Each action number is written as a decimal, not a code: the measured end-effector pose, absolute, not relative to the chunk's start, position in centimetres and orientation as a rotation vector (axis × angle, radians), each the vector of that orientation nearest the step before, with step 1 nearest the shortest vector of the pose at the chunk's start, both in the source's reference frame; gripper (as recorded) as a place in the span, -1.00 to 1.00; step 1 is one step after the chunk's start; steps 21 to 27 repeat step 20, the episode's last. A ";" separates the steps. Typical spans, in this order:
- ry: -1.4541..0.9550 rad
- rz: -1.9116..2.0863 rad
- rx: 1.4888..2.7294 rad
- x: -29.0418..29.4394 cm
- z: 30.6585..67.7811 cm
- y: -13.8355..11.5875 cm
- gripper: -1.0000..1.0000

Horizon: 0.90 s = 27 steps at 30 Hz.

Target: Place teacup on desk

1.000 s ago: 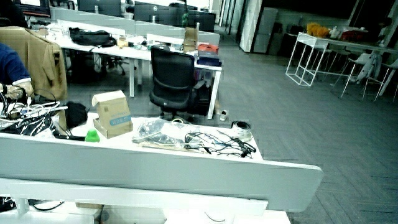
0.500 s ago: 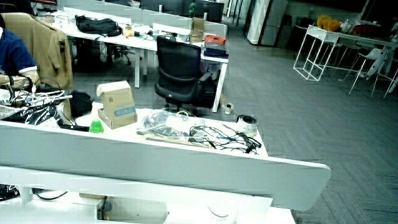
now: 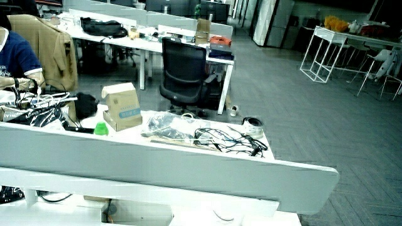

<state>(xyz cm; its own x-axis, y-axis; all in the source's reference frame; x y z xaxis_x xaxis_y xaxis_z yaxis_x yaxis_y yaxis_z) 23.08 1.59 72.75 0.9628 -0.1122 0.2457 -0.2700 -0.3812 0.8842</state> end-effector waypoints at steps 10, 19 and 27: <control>-0.171 0.297 1.980 25.3 73.7 3.4 -0.69; -0.175 0.352 2.086 26.1 72.3 2.7 -0.94; -0.164 0.481 2.014 26.8 73.6 2.6 -0.97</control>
